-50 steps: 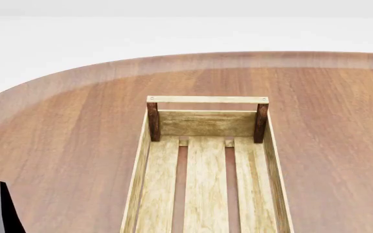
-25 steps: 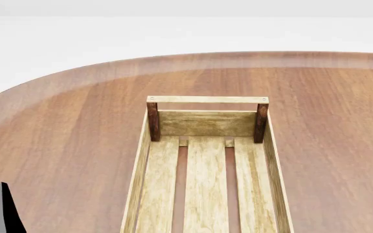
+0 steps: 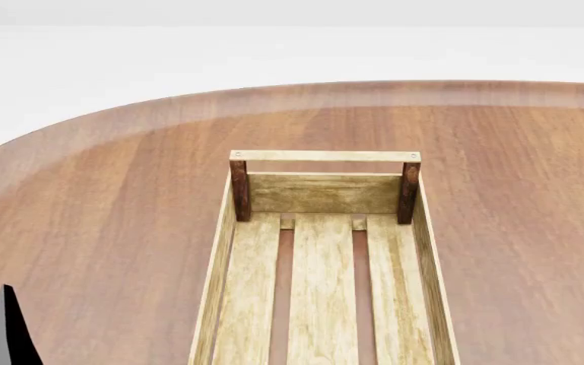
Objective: Pick up the cream cheese and put it in the tray.
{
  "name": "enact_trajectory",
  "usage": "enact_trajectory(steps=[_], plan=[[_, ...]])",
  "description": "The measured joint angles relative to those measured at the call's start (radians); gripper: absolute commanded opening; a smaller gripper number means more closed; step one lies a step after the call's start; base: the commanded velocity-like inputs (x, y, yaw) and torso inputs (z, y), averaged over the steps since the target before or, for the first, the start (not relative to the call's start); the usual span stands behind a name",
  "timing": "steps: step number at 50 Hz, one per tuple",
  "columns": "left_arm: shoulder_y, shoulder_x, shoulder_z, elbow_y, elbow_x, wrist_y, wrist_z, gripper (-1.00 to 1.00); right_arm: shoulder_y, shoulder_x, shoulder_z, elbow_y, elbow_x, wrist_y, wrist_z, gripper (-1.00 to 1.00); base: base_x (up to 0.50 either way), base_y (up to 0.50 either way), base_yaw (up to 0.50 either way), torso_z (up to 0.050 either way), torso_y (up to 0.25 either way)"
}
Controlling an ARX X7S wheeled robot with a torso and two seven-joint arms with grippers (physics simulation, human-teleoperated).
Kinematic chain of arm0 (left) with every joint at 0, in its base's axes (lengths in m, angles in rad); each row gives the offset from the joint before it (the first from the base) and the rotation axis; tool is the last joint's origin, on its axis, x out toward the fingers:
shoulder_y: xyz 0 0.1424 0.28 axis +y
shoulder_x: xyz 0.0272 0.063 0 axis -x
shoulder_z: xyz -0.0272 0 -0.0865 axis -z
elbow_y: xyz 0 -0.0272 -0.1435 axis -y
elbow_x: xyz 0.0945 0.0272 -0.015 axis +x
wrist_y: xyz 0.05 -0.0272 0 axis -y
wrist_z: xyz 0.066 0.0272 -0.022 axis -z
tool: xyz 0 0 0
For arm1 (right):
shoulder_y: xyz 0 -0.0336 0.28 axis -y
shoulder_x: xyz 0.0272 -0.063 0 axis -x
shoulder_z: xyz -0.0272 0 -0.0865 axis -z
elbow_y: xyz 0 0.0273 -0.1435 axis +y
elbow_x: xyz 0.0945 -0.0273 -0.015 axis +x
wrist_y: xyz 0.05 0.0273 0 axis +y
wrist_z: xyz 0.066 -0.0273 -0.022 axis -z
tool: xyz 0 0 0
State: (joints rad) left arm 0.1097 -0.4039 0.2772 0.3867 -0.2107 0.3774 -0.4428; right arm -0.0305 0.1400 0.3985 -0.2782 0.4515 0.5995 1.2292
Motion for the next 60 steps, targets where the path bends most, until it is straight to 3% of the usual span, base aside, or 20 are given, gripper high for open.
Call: enact_trajectory(steps=[60], plan=[[-0.002,-0.009,0.01,-0.007,0.001,0.008,-0.012,1.0,0.053,0.039,0.052,0.209,0.061,-0.057,-0.069,1.0,0.0,0.0,0.0,0.0,0.0]])
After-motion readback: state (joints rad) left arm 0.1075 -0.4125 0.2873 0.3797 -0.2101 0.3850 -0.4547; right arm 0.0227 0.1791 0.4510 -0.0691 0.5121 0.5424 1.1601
